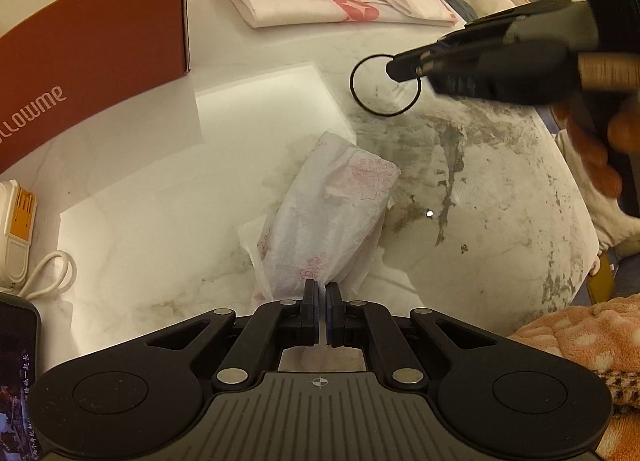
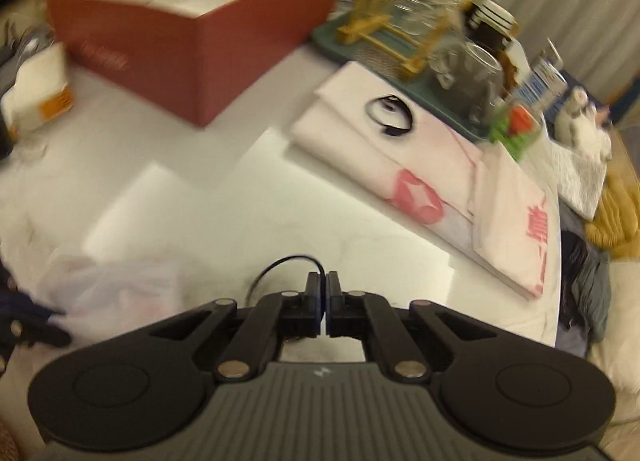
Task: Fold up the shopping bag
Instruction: 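Pull the black elastic band off the bag with the right gripper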
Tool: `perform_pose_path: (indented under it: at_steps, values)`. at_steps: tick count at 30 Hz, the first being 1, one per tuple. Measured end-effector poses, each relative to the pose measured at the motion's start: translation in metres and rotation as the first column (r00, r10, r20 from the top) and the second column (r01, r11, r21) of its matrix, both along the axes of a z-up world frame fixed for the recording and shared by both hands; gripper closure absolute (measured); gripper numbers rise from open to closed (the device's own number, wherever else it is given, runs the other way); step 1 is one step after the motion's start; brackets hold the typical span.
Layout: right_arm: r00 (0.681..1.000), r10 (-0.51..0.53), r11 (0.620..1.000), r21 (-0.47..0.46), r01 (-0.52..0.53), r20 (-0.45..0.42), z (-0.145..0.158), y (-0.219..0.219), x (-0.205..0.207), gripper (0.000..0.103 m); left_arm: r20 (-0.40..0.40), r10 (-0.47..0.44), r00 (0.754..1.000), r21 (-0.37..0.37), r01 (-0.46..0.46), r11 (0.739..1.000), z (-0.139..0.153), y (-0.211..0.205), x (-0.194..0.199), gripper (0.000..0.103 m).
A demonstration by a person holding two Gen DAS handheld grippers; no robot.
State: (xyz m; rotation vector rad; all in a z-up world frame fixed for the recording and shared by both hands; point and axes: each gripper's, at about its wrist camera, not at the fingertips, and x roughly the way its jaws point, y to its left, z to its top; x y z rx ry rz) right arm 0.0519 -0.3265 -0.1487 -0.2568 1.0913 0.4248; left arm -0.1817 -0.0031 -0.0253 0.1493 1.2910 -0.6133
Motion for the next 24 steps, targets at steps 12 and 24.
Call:
perform_pose_path:
  at_steps: [12, 24]
  values:
    - [0.965, -0.247, 0.951, 0.171, 0.259, -0.087, -0.002, -0.061, 0.076, 0.049, -0.043, 0.074, 0.996, -0.064, -0.077, 0.995, -0.042, -0.076, 0.042, 0.100]
    - [0.963, -0.266, 0.915, 0.301, 0.268, -0.048, 0.017, -0.092, -0.003, 0.026, -0.102, 0.241, 0.965, -0.244, -0.259, 0.935, -0.022, -0.071, 0.047, 0.099]
